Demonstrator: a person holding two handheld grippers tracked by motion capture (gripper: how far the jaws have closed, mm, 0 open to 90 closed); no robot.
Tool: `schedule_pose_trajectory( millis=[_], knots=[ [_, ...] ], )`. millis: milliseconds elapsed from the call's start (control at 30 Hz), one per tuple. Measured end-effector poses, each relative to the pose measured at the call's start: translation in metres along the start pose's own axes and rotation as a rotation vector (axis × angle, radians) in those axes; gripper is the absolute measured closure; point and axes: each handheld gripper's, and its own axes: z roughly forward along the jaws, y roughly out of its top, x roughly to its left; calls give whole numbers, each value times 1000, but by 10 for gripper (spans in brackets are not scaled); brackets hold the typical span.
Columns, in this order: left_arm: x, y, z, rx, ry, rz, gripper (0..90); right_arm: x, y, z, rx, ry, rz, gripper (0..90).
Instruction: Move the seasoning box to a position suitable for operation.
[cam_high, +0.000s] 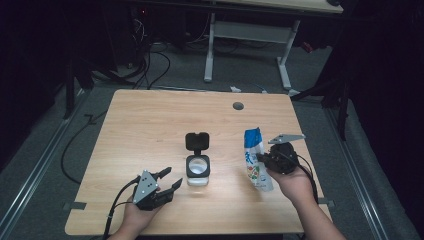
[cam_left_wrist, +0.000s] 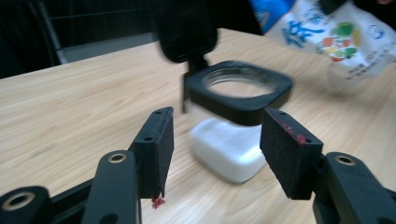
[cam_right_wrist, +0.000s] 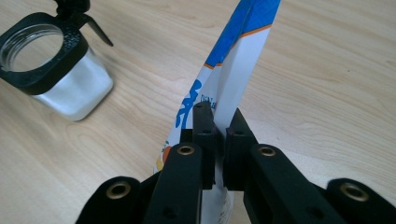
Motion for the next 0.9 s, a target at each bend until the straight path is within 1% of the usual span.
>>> schedule_pose_trajectory(
  millis=[133,267,367,400,500,600,700,767,833,900],
  knots=[
    [12,-4,-7,9,31,-13,450,-2,-15,-1,-77,-22,-1,865],
    [25,-6,-14,19,63,-22,450,-5,-28,0,-154,-28,22,865],
    [33,-8,-19,24,87,-32,450,-5,-35,0,-204,-47,26,865],
    [35,-9,-20,28,91,-34,450,-5,-37,0,-225,-53,20,866],
    [42,-11,-23,35,113,-35,449,-4,-45,2,-294,-68,26,865],
    [49,-13,-26,39,127,-57,449,-2,-52,7,-360,-102,9,865],
    [54,-15,-26,52,127,-84,448,1,-59,14,-438,-133,-14,864],
    [54,-17,-26,63,127,-83,448,3,-62,21,-487,-155,-35,863],
    [54,-17,-25,68,131,-83,448,4,-64,26,-518,-168,-42,863],
    [55,-17,-26,65,137,-85,448,4,-67,33,-561,-185,-38,863]
  ],
)
